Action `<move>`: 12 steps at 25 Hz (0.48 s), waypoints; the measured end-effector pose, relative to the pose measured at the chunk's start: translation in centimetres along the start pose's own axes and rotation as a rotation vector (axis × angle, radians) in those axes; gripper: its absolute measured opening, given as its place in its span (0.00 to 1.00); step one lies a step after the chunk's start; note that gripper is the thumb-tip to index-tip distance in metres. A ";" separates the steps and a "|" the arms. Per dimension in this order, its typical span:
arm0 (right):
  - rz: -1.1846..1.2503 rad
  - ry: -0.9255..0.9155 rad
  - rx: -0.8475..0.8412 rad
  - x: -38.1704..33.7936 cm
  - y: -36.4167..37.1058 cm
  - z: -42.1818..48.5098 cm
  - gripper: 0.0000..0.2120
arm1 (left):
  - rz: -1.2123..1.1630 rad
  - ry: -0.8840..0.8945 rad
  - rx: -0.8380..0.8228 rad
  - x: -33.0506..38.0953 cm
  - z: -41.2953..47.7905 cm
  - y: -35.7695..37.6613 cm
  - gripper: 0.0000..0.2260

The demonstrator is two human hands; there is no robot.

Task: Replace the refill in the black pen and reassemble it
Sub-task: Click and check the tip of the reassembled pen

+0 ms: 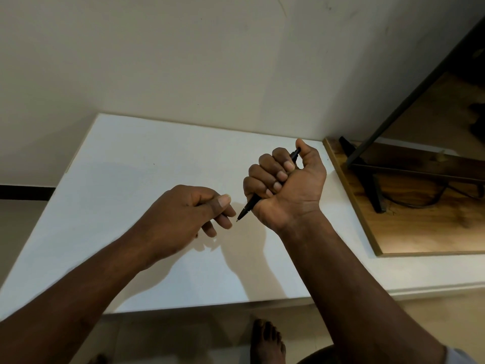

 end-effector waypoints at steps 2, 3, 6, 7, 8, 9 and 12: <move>-0.007 -0.008 0.008 0.0 0.0 0.0 0.21 | -0.002 0.002 0.001 0.0 0.0 -0.1 0.14; -0.015 -0.020 0.012 0.0 0.0 0.0 0.21 | -0.001 0.004 -0.001 0.0 0.0 -0.1 0.14; -0.028 -0.051 0.014 -0.2 0.1 0.0 0.20 | -0.004 0.005 -0.005 0.1 0.0 -0.1 0.13; -0.019 -0.047 0.013 -0.2 0.1 0.0 0.21 | -0.005 0.005 -0.005 0.1 -0.1 -0.1 0.13; -0.004 -0.037 0.011 -0.2 0.1 -0.1 0.21 | -0.004 0.005 -0.005 0.2 -0.1 0.0 0.13; 0.011 -0.027 0.009 -0.1 0.0 -0.1 0.22 | -0.002 0.005 -0.006 0.2 -0.1 0.0 0.13; 0.033 -0.010 -0.005 -0.1 0.0 0.0 0.22 | -0.007 -0.005 -0.008 0.2 -0.1 0.0 0.14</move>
Point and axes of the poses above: each hand's wrist, its own z-axis towards the middle knuckle, its own y-axis out of the palm, x = y × z, the point moved 5 cm from there along z, towards the middle knuckle, and after that the axes turned 7 degrees about z, right-handed, at the moved point
